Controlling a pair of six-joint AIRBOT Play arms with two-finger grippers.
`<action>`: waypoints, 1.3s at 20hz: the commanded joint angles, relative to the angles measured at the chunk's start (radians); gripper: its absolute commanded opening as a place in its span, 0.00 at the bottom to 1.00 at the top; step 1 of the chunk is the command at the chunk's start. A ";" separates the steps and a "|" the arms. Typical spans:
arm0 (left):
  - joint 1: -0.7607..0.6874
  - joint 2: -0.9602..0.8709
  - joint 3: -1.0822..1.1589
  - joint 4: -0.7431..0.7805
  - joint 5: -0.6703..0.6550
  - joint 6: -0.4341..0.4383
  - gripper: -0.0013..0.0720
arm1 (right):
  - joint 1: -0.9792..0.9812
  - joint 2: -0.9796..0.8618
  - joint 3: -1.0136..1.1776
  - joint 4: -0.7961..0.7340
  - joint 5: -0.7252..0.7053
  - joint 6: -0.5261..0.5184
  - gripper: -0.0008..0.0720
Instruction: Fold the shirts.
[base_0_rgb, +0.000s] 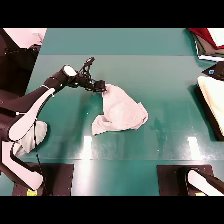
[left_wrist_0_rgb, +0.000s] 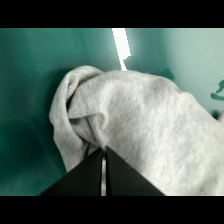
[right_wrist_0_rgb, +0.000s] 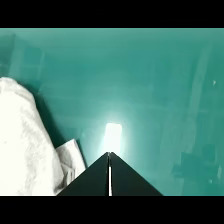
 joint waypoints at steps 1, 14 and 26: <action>0.027 0.068 0.036 0.138 -0.105 -0.010 0.04 | 0.001 0.000 0.000 0.000 0.069 0.000 0.03; 0.115 0.438 0.036 0.445 -0.455 -0.032 0.05 | 0.600 -0.162 -0.626 0.398 -0.392 0.000 0.85; 0.115 0.453 0.037 0.443 -0.488 -0.087 0.05 | 0.885 -0.554 -0.257 0.552 -0.527 -0.113 0.03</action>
